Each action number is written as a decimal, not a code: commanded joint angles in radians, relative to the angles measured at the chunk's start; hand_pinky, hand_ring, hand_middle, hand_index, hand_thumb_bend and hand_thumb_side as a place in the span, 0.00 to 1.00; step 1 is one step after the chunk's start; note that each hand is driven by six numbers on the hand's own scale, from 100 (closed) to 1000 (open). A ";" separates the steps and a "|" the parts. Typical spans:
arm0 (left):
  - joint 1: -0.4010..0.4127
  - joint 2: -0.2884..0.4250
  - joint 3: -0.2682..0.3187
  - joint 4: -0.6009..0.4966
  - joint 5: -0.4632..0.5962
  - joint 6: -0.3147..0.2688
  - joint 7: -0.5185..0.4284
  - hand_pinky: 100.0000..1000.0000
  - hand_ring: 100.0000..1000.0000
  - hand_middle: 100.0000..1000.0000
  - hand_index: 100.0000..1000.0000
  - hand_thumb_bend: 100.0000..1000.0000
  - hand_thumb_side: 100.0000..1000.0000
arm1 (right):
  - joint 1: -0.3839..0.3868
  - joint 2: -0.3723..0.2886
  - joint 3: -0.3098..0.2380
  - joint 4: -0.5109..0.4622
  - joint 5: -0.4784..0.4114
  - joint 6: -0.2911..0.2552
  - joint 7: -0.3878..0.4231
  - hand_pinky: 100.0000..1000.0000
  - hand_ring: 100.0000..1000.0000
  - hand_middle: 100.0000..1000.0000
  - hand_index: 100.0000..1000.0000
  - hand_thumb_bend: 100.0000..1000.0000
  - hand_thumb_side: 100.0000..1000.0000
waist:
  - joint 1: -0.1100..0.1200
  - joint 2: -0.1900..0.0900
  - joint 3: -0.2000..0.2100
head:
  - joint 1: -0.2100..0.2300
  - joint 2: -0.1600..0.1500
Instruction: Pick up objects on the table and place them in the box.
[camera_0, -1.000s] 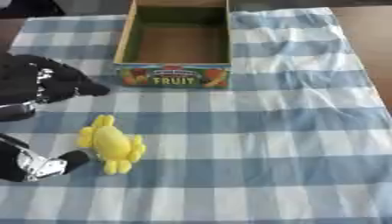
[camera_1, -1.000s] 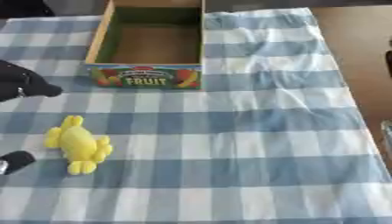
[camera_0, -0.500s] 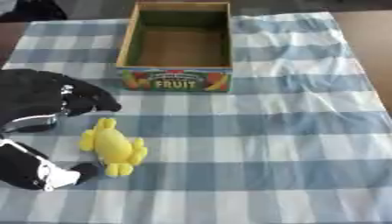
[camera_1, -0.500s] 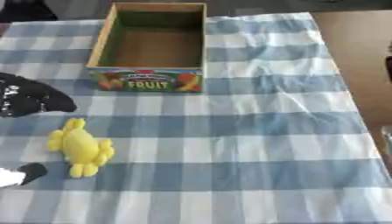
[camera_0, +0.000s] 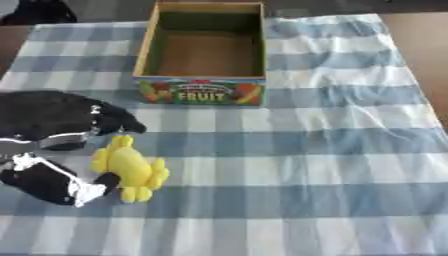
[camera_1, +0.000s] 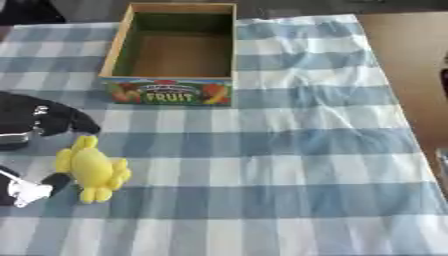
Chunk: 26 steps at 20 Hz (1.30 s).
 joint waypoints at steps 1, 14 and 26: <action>-0.021 0.011 -0.001 0.031 -0.016 -0.018 -0.013 0.88 0.94 0.90 1.00 0.17 0.50 | -0.009 -0.013 -0.001 -0.020 -0.008 0.000 0.005 0.65 0.45 0.37 0.67 0.00 0.39 | 0.000 -0.015 -0.003 | 0.005 -0.012; -0.035 -0.014 -0.003 0.113 -0.095 -0.094 -0.007 0.89 0.94 0.89 1.00 0.27 0.51 | -0.013 0.000 0.008 -0.020 -0.018 0.006 0.014 0.65 0.45 0.37 0.67 0.00 0.39 | 0.004 -0.006 -0.010 | 0.006 -0.012; -0.034 -0.033 -0.039 0.155 -0.133 -0.136 0.024 0.89 0.93 0.88 1.00 0.24 0.47 | -0.019 0.010 0.014 -0.020 -0.036 0.012 0.021 0.65 0.44 0.36 0.67 0.00 0.38 | 0.006 0.001 -0.018 | 0.015 -0.013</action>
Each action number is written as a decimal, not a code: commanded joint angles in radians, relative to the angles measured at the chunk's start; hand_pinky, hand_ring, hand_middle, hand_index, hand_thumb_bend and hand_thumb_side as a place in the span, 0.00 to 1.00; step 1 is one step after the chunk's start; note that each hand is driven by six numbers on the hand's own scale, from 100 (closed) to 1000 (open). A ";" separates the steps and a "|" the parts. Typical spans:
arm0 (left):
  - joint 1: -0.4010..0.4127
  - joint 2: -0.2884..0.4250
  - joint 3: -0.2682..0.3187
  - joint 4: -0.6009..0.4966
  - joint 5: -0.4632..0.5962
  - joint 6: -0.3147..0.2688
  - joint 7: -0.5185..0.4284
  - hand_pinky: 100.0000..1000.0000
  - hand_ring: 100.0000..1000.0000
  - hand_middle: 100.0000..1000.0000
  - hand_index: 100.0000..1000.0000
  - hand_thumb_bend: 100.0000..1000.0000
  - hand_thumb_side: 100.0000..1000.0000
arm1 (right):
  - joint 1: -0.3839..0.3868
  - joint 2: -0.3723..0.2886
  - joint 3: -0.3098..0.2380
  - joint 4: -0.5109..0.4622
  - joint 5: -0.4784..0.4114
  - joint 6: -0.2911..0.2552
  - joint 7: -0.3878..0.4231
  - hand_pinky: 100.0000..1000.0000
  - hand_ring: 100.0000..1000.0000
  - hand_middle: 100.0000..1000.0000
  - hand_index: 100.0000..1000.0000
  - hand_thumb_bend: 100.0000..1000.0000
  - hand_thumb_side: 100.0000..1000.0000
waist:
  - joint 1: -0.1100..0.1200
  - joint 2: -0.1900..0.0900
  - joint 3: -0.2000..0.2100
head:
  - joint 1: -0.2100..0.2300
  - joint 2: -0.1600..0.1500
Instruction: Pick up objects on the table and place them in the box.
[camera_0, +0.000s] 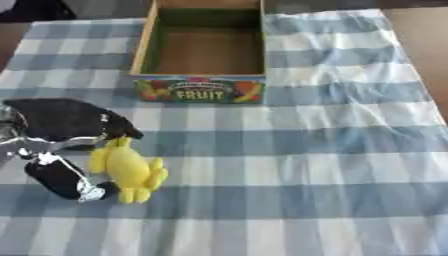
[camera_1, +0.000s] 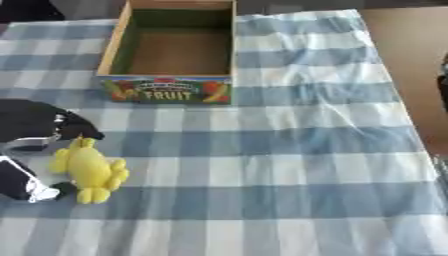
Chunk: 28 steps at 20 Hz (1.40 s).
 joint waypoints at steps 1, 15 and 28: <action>-0.016 0.010 -0.003 0.009 -0.010 -0.015 -0.009 0.88 0.92 0.87 1.00 0.22 0.44 | -0.008 -0.015 -0.002 -0.020 -0.009 0.001 0.002 0.65 0.44 0.36 0.67 0.00 0.38 | 0.000 -0.015 -0.001 | 0.004 -0.011; -0.011 -0.013 -0.020 0.078 -0.017 -0.039 0.049 0.83 0.87 0.77 0.94 0.09 0.36 | -0.012 -0.007 0.002 -0.020 -0.021 0.000 0.008 0.65 0.44 0.36 0.67 0.00 0.38 | -0.003 -0.012 -0.006 | 0.009 -0.015; -0.005 -0.048 -0.016 0.180 -0.017 -0.062 0.051 0.79 0.81 0.62 0.79 0.12 0.35 | -0.011 0.003 0.004 -0.020 -0.027 0.002 0.007 0.65 0.44 0.35 0.67 0.00 0.38 | -0.007 -0.009 -0.013 | 0.014 -0.014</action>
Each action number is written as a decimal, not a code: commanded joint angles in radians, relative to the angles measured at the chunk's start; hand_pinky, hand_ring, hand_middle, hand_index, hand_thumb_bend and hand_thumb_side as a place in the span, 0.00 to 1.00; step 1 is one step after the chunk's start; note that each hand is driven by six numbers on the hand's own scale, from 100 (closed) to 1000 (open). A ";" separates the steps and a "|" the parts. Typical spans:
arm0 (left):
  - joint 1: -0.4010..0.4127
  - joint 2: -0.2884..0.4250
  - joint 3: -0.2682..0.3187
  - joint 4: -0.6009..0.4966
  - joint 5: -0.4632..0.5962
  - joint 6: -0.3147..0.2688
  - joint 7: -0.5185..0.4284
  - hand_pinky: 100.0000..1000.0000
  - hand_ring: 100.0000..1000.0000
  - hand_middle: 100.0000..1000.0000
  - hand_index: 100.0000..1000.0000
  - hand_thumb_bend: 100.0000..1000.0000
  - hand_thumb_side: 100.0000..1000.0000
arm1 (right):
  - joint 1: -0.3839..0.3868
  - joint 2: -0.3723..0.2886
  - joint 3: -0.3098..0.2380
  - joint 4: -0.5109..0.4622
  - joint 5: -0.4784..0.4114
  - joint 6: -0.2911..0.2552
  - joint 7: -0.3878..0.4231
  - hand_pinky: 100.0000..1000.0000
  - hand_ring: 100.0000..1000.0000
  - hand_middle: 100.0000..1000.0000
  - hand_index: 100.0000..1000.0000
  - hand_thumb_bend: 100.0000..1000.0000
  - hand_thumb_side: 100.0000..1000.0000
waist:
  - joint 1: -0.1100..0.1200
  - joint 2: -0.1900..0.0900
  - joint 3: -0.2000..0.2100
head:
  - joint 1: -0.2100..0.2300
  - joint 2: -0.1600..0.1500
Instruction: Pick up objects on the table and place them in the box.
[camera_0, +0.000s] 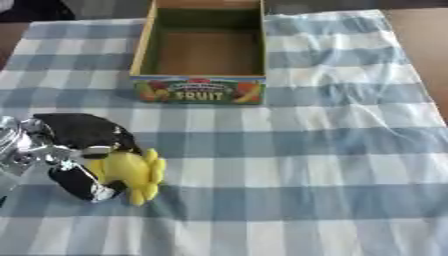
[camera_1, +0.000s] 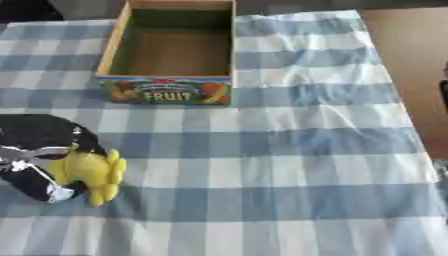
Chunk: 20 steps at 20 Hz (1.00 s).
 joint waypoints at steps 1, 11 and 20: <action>0.001 0.013 0.000 0.025 -0.015 -0.010 0.018 0.77 0.79 0.59 0.75 0.10 0.34 | -0.006 -0.015 -0.004 -0.020 -0.006 0.002 -0.003 0.65 0.44 0.35 0.67 0.00 0.38 | -0.004 -0.014 -0.001 | 0.003 -0.007; 0.015 0.042 0.015 -0.019 0.005 0.017 0.089 0.69 0.69 0.47 0.64 0.00 0.27 | -0.003 -0.012 -0.002 -0.020 -0.013 0.008 0.001 0.66 0.44 0.35 0.66 0.00 0.38 | -0.003 -0.017 0.004 | -0.001 -0.007; 0.037 0.097 0.078 -0.132 0.063 0.082 0.050 0.68 0.68 0.51 0.69 0.00 0.19 | -0.001 -0.011 -0.003 -0.020 -0.014 0.010 0.000 0.66 0.44 0.35 0.66 0.00 0.38 | 0.000 -0.018 0.009 | -0.008 -0.009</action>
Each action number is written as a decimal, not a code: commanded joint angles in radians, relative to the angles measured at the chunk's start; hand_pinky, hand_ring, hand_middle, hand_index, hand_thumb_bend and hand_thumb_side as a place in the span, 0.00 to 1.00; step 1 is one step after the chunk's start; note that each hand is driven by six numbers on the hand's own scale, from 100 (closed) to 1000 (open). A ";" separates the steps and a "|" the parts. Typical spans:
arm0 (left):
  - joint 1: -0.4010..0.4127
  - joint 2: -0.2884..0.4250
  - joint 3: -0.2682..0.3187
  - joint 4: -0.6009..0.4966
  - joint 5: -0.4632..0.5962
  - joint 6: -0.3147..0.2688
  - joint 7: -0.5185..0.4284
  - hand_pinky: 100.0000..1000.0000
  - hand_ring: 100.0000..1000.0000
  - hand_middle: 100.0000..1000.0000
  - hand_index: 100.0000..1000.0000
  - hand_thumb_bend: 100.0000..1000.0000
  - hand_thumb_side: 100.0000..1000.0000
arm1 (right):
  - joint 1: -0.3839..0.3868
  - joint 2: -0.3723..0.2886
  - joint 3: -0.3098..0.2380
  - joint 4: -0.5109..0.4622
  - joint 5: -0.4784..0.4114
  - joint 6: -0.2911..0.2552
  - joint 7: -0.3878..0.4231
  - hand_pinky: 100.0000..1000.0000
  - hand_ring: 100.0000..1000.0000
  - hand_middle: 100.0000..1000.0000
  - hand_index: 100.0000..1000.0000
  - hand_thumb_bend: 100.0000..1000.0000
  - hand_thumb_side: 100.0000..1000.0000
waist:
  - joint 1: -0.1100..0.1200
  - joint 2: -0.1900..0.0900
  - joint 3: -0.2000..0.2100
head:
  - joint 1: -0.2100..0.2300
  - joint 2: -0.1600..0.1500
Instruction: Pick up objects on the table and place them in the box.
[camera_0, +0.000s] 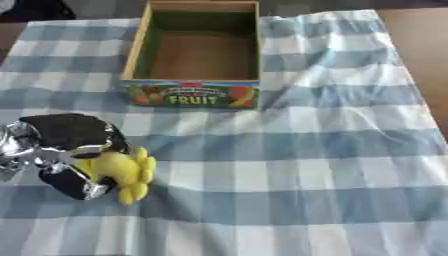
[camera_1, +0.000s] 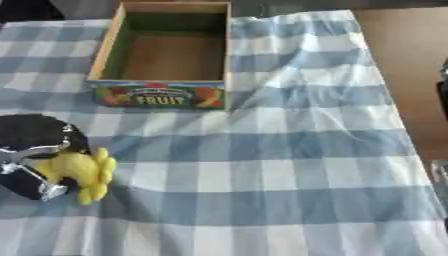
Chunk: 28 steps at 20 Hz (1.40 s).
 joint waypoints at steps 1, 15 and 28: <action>-0.003 0.049 0.044 -0.062 0.024 0.025 -0.006 0.68 0.68 0.51 0.70 0.00 0.19 | -0.002 -0.016 -0.007 -0.020 -0.003 0.000 -0.002 0.66 0.44 0.35 0.66 0.00 0.38 | -0.001 -0.017 0.002 | -0.003 -0.009; 0.018 0.085 0.137 -0.210 0.126 0.136 -0.055 0.69 0.72 0.64 0.79 0.00 0.17 | -0.010 -0.017 -0.006 -0.020 0.003 -0.013 -0.007 0.66 0.44 0.35 0.66 0.00 0.37 | 0.004 -0.004 0.004 | -0.003 -0.021; -0.042 0.059 0.212 -0.221 0.119 0.194 0.071 0.59 0.62 0.49 0.65 0.00 0.20 | -0.013 -0.018 -0.002 -0.020 0.008 -0.015 -0.008 0.66 0.44 0.35 0.66 0.00 0.38 | 0.013 0.008 -0.009 | 0.003 -0.030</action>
